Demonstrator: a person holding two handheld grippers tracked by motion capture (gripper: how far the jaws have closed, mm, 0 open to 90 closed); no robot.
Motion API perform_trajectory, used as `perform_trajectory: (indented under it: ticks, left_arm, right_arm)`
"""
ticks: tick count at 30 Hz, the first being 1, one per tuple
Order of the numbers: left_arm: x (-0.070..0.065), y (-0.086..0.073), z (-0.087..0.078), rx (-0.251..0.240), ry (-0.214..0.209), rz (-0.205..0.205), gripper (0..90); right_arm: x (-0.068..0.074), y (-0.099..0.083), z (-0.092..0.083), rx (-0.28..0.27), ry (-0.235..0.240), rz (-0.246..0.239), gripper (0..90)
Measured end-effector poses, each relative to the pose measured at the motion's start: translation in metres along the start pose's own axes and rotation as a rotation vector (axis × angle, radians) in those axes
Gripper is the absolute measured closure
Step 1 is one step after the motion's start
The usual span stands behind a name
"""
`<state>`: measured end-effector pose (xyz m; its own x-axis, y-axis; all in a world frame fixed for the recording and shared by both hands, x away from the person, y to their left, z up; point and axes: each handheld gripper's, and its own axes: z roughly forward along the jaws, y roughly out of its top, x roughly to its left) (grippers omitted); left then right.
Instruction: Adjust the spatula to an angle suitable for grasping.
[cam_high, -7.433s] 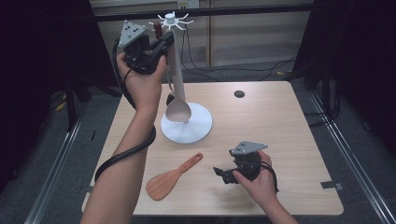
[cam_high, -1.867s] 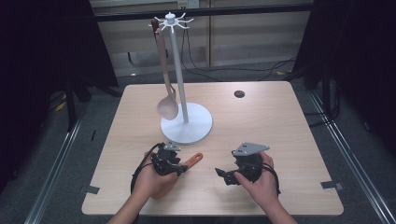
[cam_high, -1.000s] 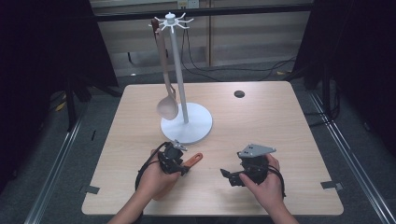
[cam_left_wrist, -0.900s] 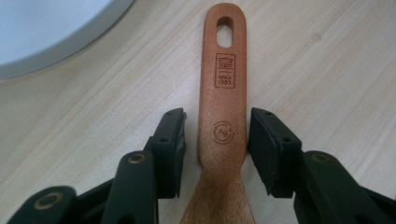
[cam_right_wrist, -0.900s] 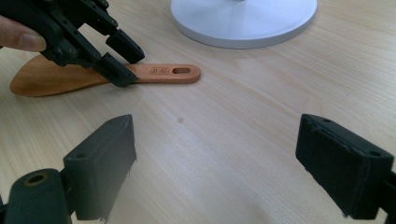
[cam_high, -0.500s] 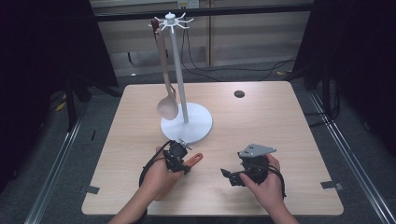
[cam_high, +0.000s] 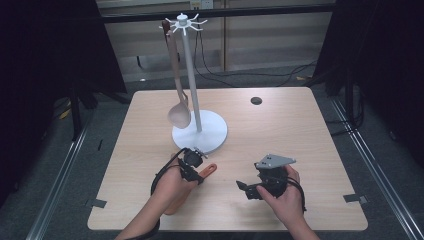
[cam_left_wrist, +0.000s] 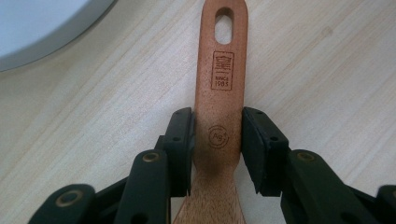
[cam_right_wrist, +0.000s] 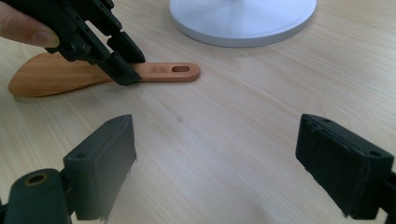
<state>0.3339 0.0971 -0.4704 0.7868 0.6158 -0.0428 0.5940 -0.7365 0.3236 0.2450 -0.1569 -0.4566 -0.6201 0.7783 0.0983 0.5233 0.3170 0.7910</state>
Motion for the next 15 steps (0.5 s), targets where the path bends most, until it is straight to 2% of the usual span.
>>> perform_trajectory:
  ticks: [10, 15]
  left_arm:
    - [0.001, 0.01, 0.001, 0.071, -0.005, 0.026, 64.1]
    - [0.001, 0.012, 0.002, 0.071, -0.001, 0.014, 63.6]
  right_arm:
    - [0.0, 0.0, 0.001, 0.002, 0.001, -0.002, 11.4]
    - [0.0, 0.0, 0.002, 0.001, -0.002, -0.002, 11.4]
